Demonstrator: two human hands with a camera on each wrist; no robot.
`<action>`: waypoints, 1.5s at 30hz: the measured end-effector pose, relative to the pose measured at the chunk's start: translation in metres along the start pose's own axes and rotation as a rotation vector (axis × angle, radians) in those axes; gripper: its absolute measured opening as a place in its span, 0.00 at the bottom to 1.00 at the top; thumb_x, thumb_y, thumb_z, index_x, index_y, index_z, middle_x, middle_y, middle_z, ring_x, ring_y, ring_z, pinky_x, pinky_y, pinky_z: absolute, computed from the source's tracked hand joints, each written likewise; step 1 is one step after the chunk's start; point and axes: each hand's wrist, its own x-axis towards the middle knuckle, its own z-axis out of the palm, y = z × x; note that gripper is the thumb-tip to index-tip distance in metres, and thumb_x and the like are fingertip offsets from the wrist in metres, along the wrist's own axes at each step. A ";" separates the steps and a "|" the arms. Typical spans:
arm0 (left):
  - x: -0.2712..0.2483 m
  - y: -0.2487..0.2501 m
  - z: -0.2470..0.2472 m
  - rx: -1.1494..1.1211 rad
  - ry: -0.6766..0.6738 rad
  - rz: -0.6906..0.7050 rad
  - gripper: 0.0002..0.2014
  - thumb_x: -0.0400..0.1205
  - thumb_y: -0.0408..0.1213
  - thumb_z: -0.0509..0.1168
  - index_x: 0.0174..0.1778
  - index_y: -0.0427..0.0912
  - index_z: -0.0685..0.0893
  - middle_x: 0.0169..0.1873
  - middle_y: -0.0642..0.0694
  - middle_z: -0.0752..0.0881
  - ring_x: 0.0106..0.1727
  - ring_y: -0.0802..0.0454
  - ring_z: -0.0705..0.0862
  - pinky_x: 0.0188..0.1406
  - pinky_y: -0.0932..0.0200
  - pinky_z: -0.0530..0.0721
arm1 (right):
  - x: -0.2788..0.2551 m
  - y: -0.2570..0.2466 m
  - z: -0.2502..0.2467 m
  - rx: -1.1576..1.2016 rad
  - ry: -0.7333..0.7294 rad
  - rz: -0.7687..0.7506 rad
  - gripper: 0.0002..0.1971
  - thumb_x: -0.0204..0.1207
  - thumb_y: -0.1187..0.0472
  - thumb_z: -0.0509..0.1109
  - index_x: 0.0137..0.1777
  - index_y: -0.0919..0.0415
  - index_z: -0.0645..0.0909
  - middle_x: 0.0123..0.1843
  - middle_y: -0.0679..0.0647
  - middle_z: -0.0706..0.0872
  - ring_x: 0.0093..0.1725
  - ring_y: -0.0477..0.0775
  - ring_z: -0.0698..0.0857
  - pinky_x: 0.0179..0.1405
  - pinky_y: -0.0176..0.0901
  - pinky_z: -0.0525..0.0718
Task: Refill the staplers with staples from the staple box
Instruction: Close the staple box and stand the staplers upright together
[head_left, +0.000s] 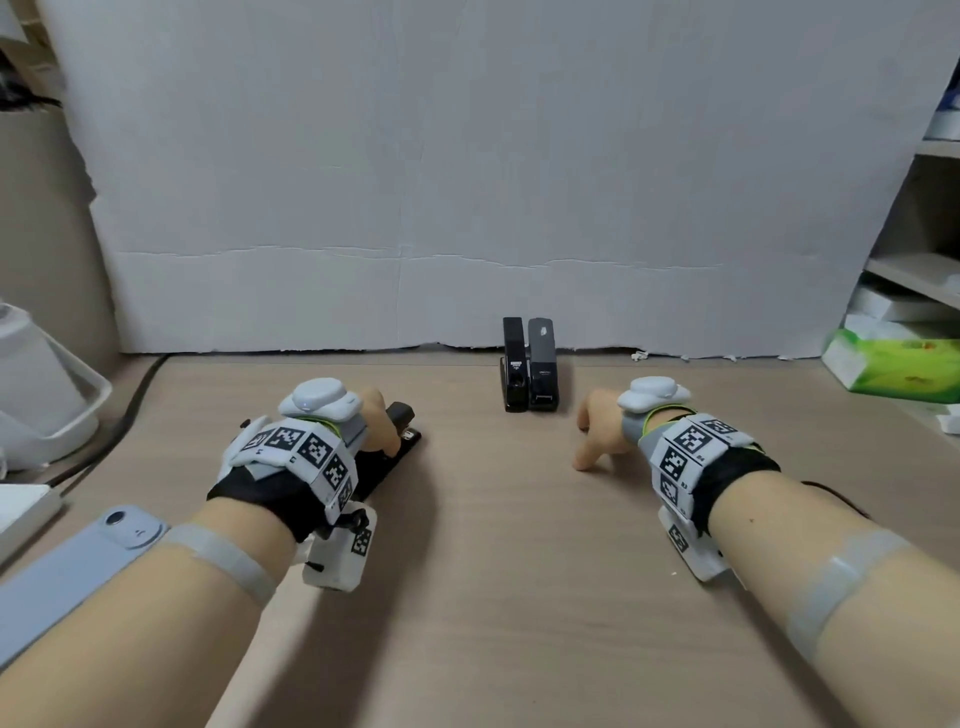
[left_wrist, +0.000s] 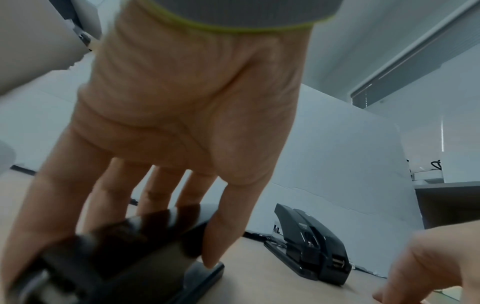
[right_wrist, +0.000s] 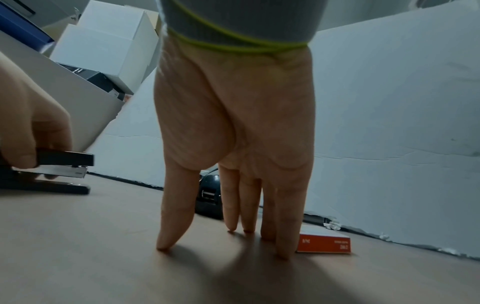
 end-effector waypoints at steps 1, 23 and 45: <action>-0.002 0.000 -0.002 -0.016 -0.019 -0.004 0.11 0.78 0.38 0.70 0.42 0.36 0.75 0.40 0.43 0.80 0.47 0.43 0.81 0.47 0.56 0.81 | -0.001 -0.002 -0.001 0.013 -0.007 0.003 0.22 0.55 0.40 0.80 0.33 0.55 0.76 0.35 0.52 0.84 0.34 0.57 0.83 0.39 0.42 0.82; 0.093 0.105 0.029 -0.565 0.241 0.089 0.28 0.75 0.63 0.64 0.37 0.35 0.80 0.32 0.36 0.86 0.41 0.38 0.88 0.43 0.49 0.82 | 0.057 -0.021 -0.009 0.905 0.083 0.015 0.11 0.78 0.62 0.70 0.54 0.70 0.83 0.42 0.64 0.83 0.35 0.59 0.82 0.40 0.53 0.90; 0.091 0.098 0.013 -1.021 0.045 0.190 0.13 0.70 0.44 0.61 0.29 0.37 0.77 0.27 0.38 0.78 0.31 0.43 0.75 0.37 0.47 0.78 | 0.035 -0.017 -0.019 0.908 0.056 -0.032 0.06 0.74 0.62 0.70 0.47 0.63 0.79 0.35 0.61 0.79 0.31 0.60 0.81 0.36 0.56 0.85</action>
